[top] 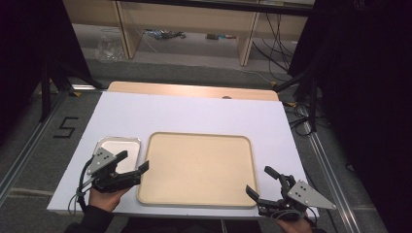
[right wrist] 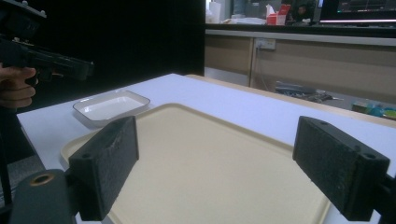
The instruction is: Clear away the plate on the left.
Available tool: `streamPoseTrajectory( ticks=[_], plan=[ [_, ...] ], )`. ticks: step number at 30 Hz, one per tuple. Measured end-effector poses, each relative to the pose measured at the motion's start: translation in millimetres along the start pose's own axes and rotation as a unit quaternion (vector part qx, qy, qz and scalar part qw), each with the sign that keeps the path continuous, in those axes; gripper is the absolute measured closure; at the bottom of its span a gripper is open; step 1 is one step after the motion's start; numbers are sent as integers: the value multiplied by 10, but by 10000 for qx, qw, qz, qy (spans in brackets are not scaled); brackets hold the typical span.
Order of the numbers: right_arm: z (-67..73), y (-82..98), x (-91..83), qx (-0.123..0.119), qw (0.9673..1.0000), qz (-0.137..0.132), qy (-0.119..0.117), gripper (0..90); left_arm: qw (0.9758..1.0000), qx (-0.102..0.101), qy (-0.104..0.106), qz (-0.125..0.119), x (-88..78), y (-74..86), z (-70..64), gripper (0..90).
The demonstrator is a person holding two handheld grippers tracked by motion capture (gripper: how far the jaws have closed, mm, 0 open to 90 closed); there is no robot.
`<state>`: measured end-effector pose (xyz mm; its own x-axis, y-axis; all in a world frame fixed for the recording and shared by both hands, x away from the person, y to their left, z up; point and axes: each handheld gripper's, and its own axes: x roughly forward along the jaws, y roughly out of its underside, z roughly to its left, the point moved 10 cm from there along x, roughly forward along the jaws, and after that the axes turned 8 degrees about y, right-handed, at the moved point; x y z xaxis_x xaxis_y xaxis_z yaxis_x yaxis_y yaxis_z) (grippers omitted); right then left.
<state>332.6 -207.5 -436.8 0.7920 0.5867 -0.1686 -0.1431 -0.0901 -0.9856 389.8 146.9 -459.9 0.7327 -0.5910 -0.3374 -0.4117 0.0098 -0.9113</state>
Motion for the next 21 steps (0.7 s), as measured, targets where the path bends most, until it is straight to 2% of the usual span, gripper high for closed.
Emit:
streamPoseTrajectory(
  ticks=[3, 4, 6, 7, 8, 10, 13, 14, 15, 18, 19, 21],
  plan=[
    [-1, -1, 0, -1, 10000, -2, 3, 151, 9998, -96, -147, 36, -17, 6, 137, 153],
    [-1, -1, 0, -1, 10000, -2, 3, 151, 9998, -96, -147, 36, -17, 6, 137, 153],
    [0, 0, 0, -1, 10000, 1, 2, 152, 9992, -217, -304, 123, -36, 31, 286, 153],
    [0, 0, 0, -1, 10000, 1, 2, 152, 9992, -217, -304, 123, -36, 31, 286, 152],
    [-2, 2, -2, -23, 10000, 18, -11, 152, 9987, -289, -376, 178, -50, 45, 374, 151],
    [-2, 2, -2, -22, 10000, 17, -10, 151, 9985, -318, -410, 199, -57, 51, 416, 151],
    [1, 2, -2, -18, 10000, 16, -14, 151, 9970, -406, -598, 272, -83, 74, 584, 149],
    [1, 2, -2, -18, 10000, 16, -14, 151, 9970, -406, -598, 272, -83, 74, 584, 149],
    [2, 0, -2, -15, 10000, 4, -12, 151, 9959, -444, -716, 338, -97, 91, 673, 149],
    [2, 0, -2, -14, 10000, 6, -17, 151, 9932, -583, -811, 604, -106, 160, 795, 149],
    [2, 1, -2, -22, 10000, 13, -21, 152, 9932, -583, -811, 604, -106, 160, 795, 149],
    [4, 2, -3, -14, 10000, 18, -18, 151, 9909, -662, -942, 694, -122, 198, 887, 149]
  ],
)
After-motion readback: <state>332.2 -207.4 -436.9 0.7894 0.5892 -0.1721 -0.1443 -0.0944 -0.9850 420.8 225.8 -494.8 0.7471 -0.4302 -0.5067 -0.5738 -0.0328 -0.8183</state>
